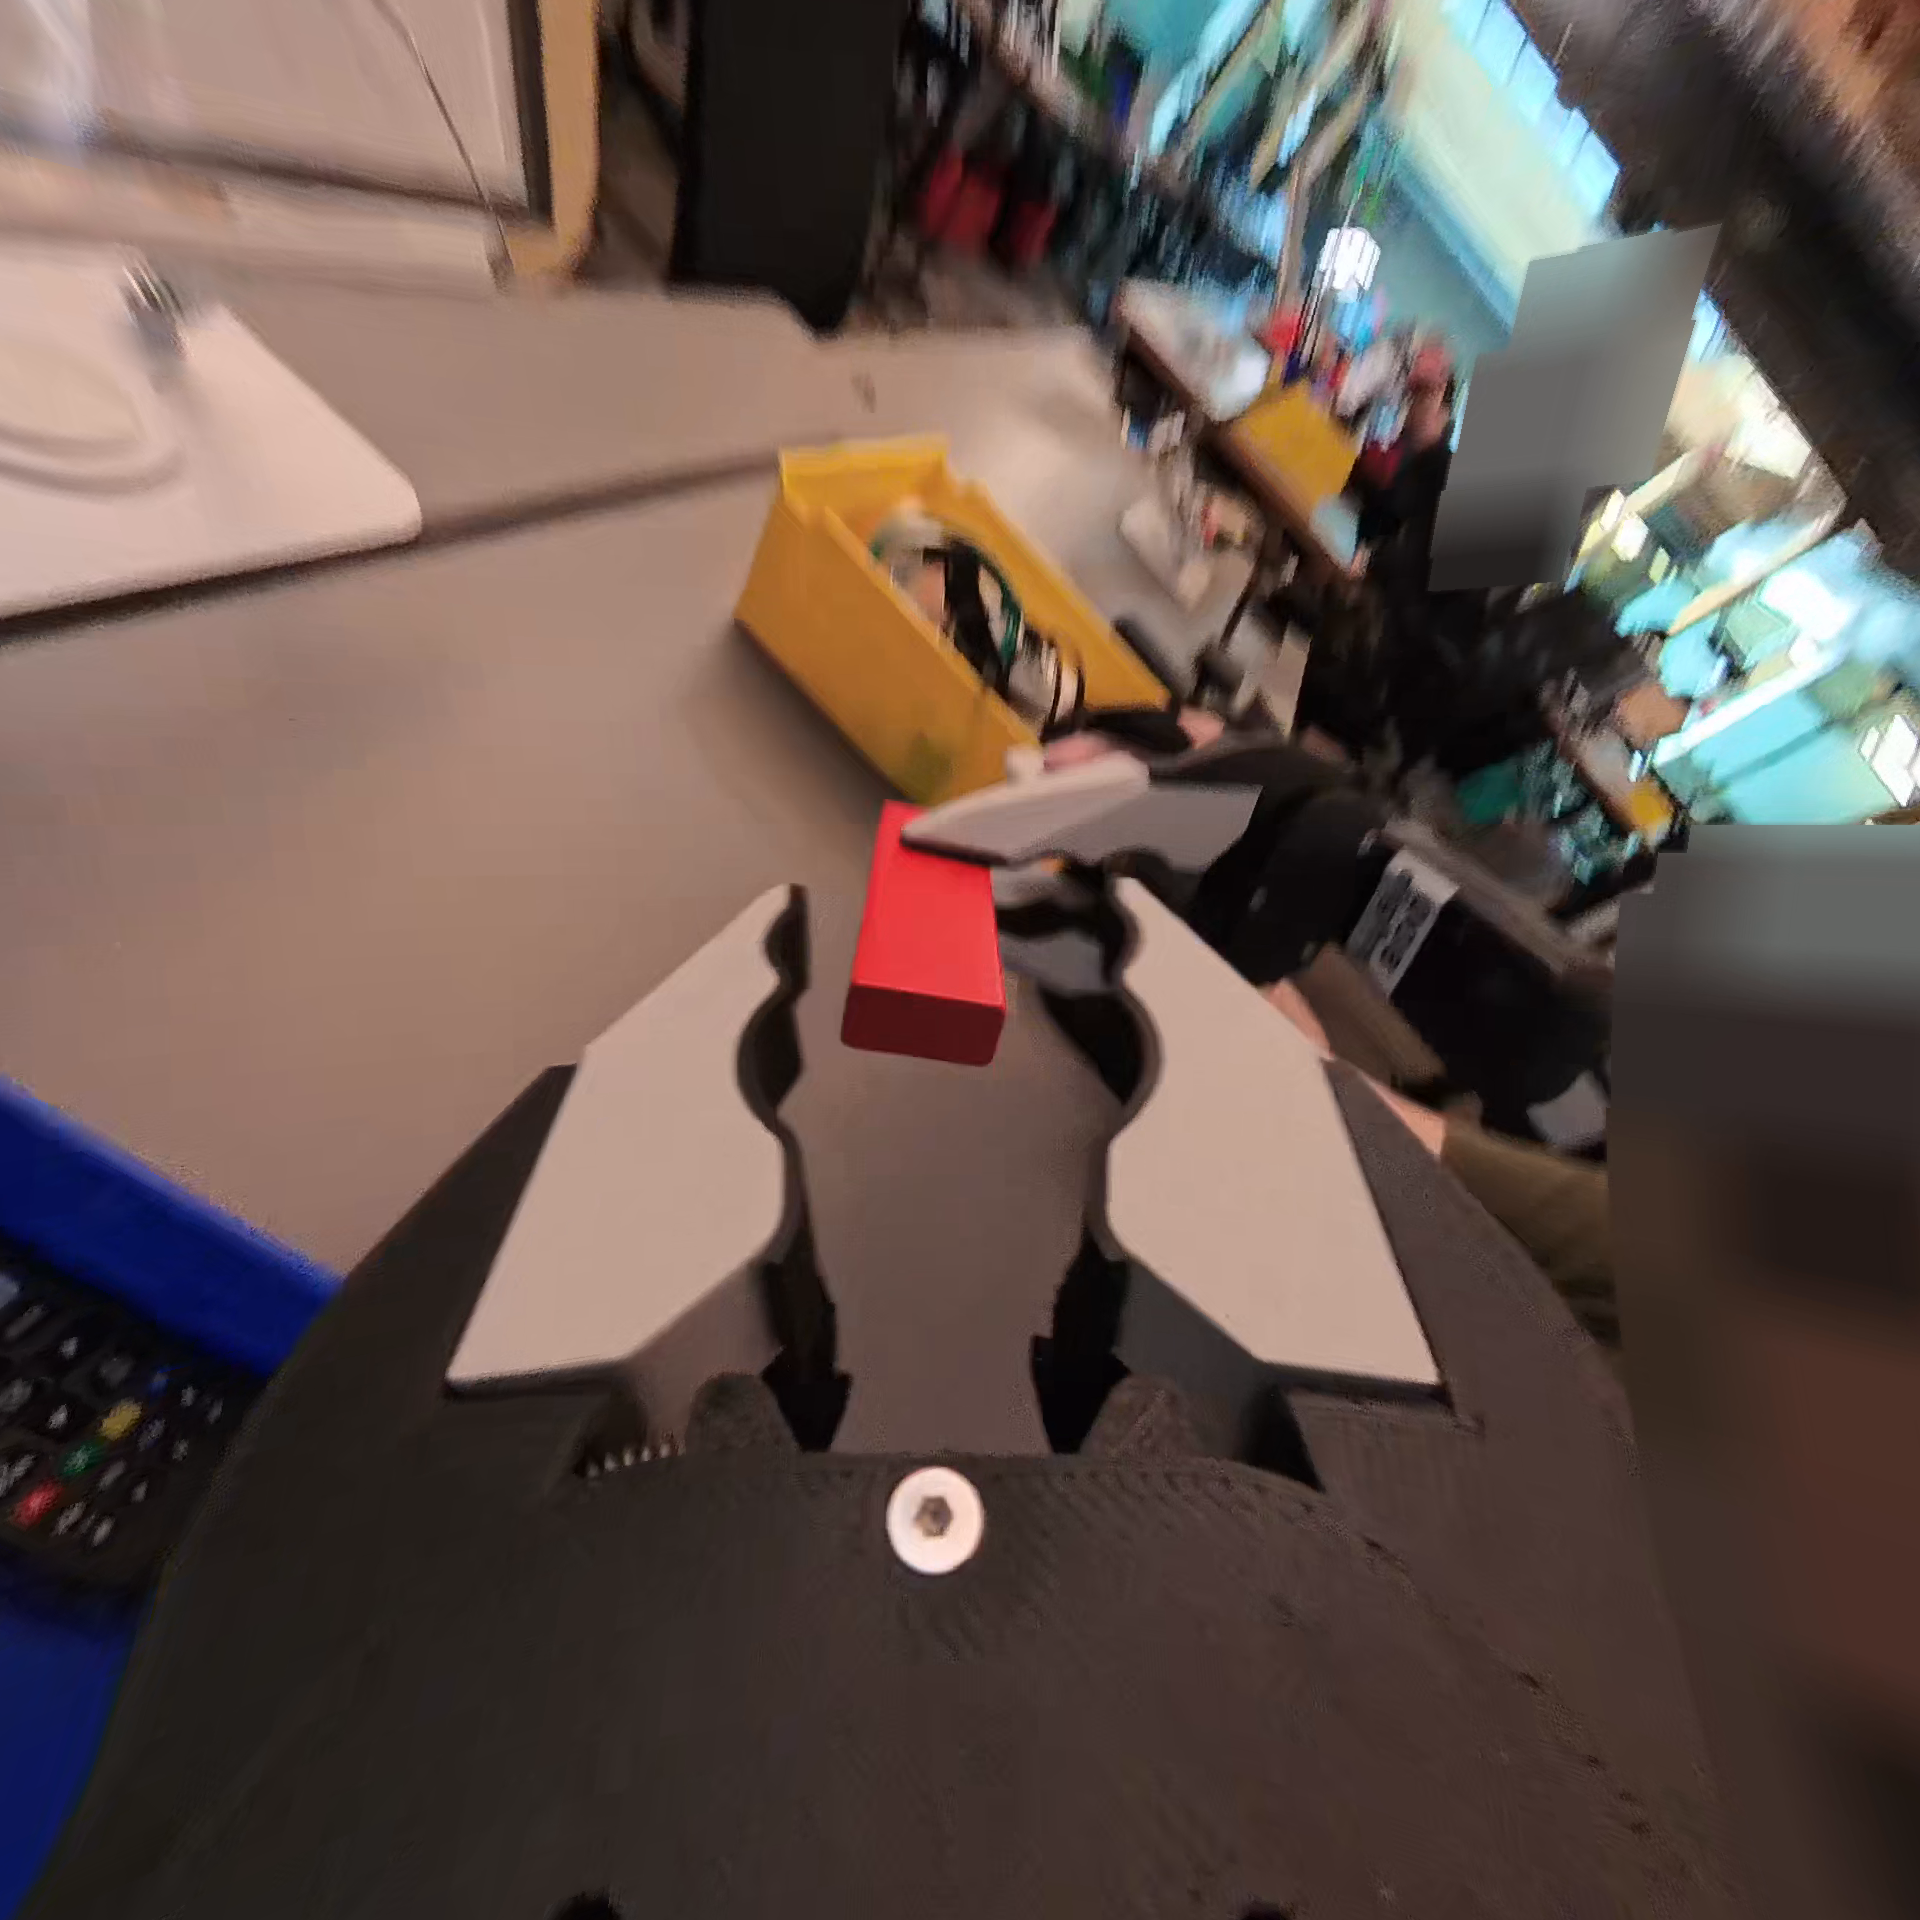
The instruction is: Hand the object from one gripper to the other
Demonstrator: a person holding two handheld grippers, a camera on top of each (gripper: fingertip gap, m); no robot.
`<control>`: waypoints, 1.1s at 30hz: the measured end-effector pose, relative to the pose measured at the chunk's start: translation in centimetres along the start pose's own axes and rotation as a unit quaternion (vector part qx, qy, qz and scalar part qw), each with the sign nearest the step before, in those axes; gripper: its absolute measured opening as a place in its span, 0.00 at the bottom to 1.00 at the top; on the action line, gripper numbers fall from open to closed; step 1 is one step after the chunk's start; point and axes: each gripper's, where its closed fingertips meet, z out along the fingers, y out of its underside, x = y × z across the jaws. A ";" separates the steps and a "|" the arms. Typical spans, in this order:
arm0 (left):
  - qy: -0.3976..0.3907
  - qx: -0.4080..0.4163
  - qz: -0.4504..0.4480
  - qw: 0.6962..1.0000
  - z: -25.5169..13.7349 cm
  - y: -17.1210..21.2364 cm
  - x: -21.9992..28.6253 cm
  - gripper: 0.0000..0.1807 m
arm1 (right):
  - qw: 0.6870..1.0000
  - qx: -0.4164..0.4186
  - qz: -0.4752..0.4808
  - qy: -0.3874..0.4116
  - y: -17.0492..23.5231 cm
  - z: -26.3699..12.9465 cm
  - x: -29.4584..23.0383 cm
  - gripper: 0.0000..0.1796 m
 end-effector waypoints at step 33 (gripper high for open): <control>-0.222 0.164 0.596 0.754 1.4 -3.7 6.8 0.78 | 0.469 0.321 0.733 -0.373 -6.2 -5.3 5.4 0.07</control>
